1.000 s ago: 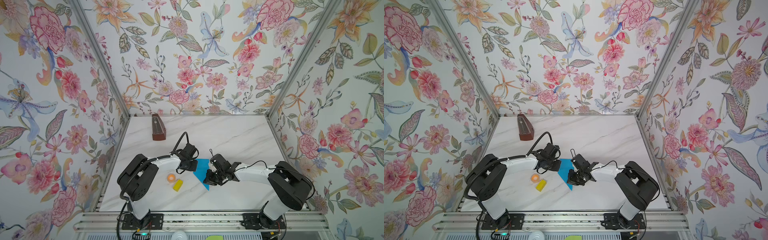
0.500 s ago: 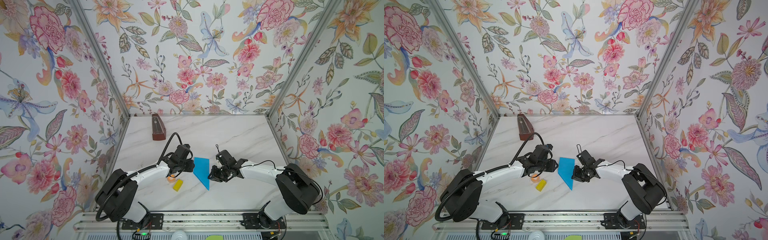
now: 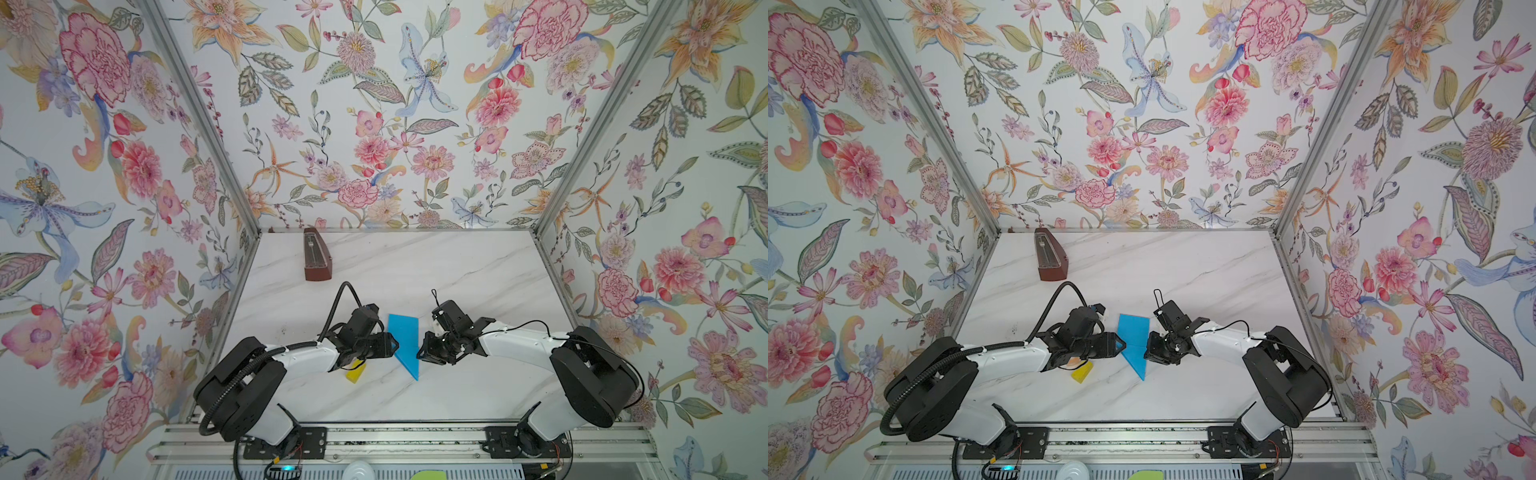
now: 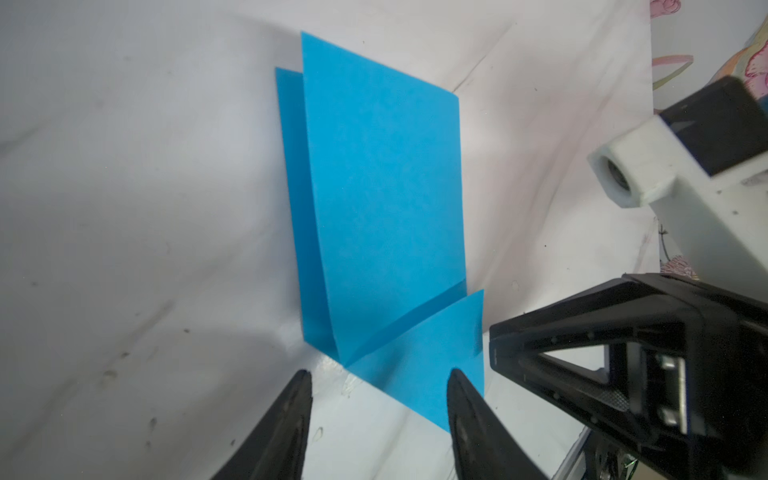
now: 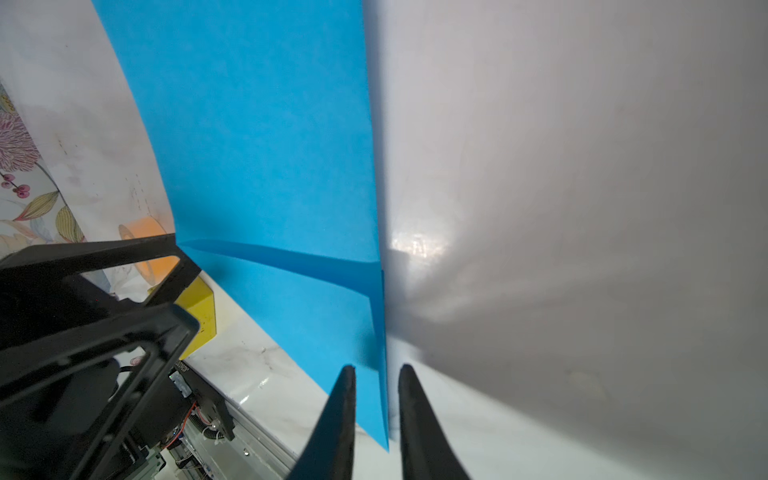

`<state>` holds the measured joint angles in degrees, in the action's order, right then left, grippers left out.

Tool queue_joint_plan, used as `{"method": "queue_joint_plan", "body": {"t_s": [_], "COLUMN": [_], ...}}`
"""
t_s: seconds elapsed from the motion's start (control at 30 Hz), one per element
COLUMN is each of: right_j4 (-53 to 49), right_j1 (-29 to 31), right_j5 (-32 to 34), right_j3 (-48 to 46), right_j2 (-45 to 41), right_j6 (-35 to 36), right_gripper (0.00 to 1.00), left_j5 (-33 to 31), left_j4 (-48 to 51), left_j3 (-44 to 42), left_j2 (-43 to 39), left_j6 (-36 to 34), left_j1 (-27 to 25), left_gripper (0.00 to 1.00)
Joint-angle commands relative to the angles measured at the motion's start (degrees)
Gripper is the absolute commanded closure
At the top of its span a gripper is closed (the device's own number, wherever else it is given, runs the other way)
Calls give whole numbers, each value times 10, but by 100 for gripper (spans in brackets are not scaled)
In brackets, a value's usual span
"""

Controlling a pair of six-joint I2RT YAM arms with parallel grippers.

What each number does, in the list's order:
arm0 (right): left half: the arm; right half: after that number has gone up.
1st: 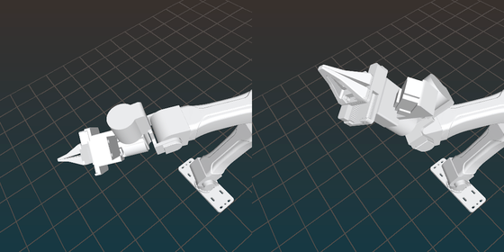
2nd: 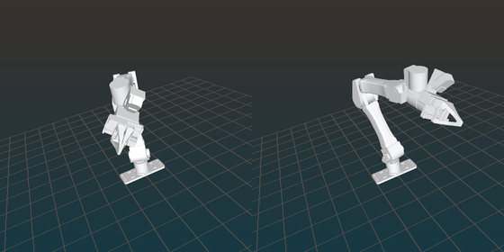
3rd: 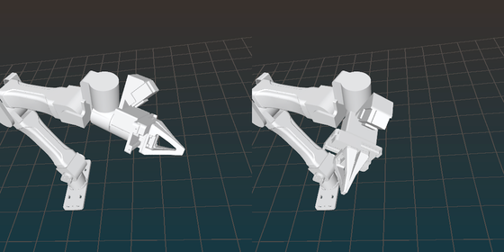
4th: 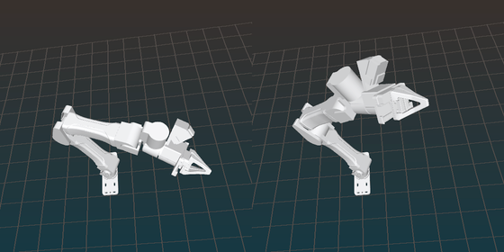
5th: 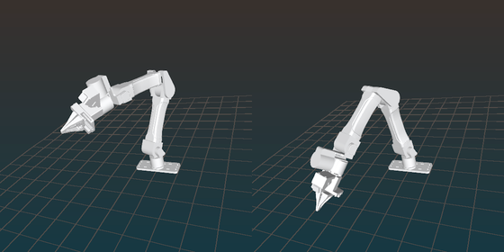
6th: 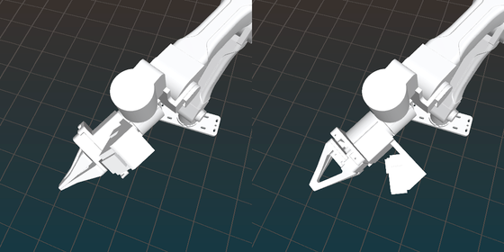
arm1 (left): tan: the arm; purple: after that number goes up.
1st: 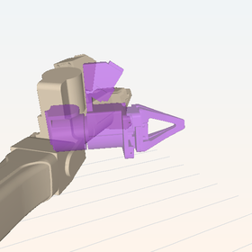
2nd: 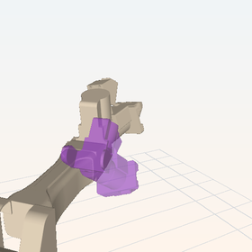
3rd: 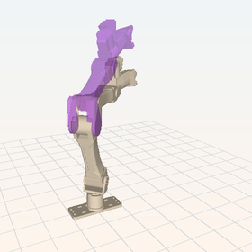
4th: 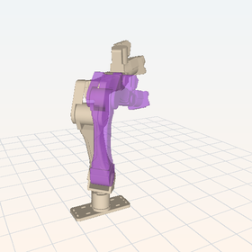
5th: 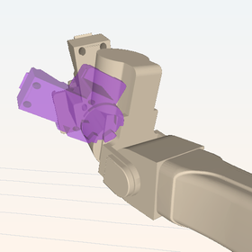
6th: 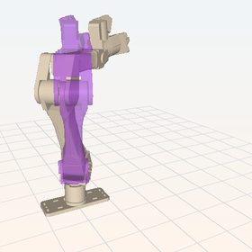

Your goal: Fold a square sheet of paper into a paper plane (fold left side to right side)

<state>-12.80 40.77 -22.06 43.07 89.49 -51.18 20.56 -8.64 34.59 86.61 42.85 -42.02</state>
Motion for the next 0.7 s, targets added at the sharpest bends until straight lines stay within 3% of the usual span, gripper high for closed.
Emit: {"method": "queue_joint_plan", "body": {"t_s": [0.0, 0.27, 0.67], "right_j4": [-1, 52, 103], "right_j1": [-3, -2, 11], "right_j5": [5, -19, -33], "right_j3": [-5, -31, -53], "right_j2": [0, -1, 5], "right_j6": [3, -26, -61], "right_gripper": [79, 81, 82], "left_j5": [22, 30, -17], "left_j4": [-59, -127, -159], "left_j3": [-11, -30, -38], "left_j2": [21, 48, 48], "left_j6": [31, 66, 99], "left_j1": [-4, -14, -53], "left_gripper": [46, 52, 67]}}
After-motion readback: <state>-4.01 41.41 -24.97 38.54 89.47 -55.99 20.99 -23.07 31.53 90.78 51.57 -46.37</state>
